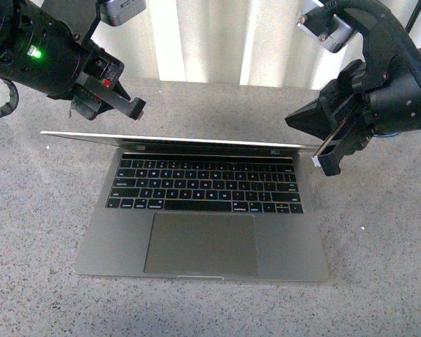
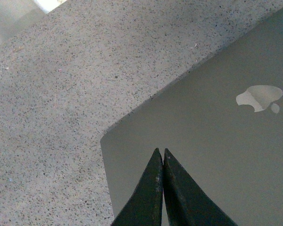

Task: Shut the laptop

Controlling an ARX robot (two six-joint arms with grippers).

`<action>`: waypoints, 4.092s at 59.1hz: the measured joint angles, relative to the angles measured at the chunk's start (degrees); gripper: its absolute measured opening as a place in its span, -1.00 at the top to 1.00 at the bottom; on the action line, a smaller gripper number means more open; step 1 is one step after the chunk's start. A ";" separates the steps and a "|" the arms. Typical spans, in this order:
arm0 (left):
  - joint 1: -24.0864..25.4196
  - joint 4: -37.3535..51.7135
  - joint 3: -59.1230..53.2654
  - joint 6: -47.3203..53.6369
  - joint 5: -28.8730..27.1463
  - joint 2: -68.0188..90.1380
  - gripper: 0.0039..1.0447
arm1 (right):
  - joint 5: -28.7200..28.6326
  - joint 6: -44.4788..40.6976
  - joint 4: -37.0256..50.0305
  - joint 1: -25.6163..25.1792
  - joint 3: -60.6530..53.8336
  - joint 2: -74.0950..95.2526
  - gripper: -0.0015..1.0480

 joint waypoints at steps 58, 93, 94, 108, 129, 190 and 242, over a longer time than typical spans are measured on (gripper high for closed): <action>-1.88 2.95 -5.27 -3.76 0.13 -0.13 0.94 | 0.09 1.42 2.34 0.98 -3.82 0.28 0.98; -3.15 6.34 -7.32 -5.95 0.98 2.54 0.94 | -0.17 1.68 3.98 0.46 -5.42 2.29 0.98; -3.15 6.38 -7.34 -5.99 1.01 2.58 0.94 | -0.17 1.70 4.00 0.46 -5.44 2.36 0.98; -3.52 8.35 -8.24 -7.34 1.11 3.91 0.94 | -0.22 1.95 4.48 0.46 -6.03 3.15 0.98; -4.50 9.22 -8.90 -8.41 1.20 4.72 0.94 | -0.15 1.95 4.90 0.35 -6.91 3.98 0.98; -5.95 12.66 -11.47 -10.73 1.40 6.51 0.94 | 0.17 2.84 7.02 0.50 -9.49 5.11 0.98; -5.95 14.47 -12.44 -11.37 2.38 8.28 0.94 | -0.26 3.52 8.11 0.50 -10.58 6.91 0.98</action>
